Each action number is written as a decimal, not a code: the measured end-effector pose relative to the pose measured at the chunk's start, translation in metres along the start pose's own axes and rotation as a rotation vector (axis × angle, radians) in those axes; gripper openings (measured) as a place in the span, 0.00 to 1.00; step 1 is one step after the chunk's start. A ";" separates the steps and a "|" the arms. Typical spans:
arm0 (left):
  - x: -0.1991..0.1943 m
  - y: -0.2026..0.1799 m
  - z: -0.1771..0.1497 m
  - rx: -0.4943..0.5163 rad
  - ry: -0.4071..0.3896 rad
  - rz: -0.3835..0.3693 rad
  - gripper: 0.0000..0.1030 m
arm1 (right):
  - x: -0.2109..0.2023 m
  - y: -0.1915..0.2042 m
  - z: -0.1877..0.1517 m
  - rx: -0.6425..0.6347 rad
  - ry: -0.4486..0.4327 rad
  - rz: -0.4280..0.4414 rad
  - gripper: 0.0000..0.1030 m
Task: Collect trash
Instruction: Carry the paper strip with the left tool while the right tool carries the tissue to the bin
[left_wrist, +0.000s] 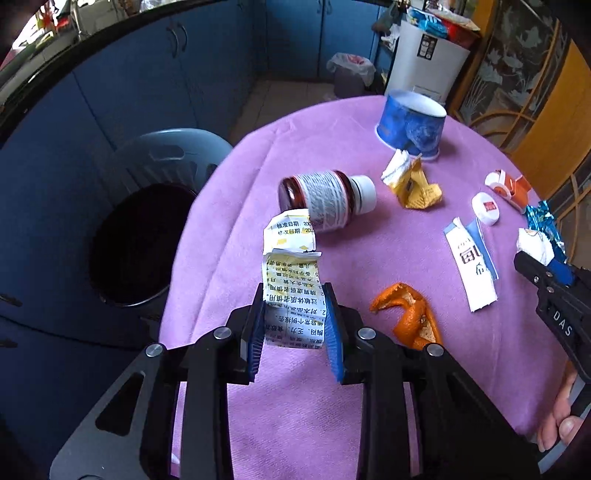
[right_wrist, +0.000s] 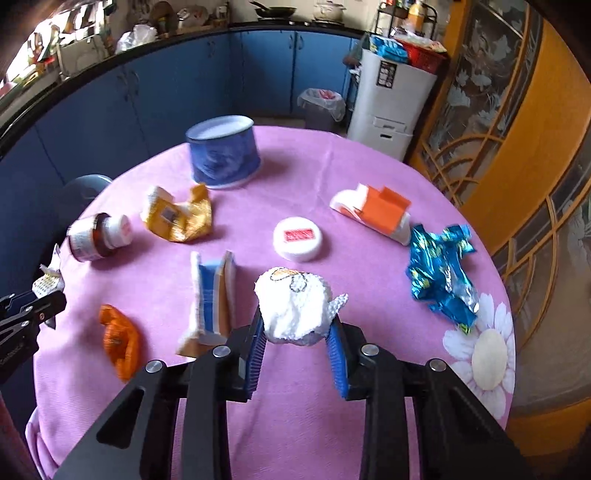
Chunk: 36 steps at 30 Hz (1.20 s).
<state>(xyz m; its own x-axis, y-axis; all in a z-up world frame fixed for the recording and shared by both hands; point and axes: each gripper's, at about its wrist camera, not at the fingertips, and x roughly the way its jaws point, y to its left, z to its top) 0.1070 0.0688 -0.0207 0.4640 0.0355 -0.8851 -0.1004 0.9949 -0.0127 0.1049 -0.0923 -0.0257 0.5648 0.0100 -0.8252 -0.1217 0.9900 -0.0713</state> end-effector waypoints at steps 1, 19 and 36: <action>-0.002 0.004 0.001 -0.009 -0.006 0.003 0.29 | -0.001 0.005 0.002 -0.007 -0.002 0.007 0.29; -0.017 0.079 0.003 -0.165 -0.067 0.060 0.29 | -0.021 0.108 0.030 -0.194 -0.060 0.118 0.29; -0.004 0.175 0.013 -0.324 -0.074 0.155 0.29 | -0.008 0.213 0.061 -0.358 -0.078 0.226 0.29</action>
<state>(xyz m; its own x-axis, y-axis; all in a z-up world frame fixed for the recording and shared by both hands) 0.0988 0.2443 -0.0139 0.4824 0.2020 -0.8523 -0.4423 0.8961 -0.0380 0.1243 0.1273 0.0002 0.5497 0.2450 -0.7986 -0.5172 0.8506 -0.0951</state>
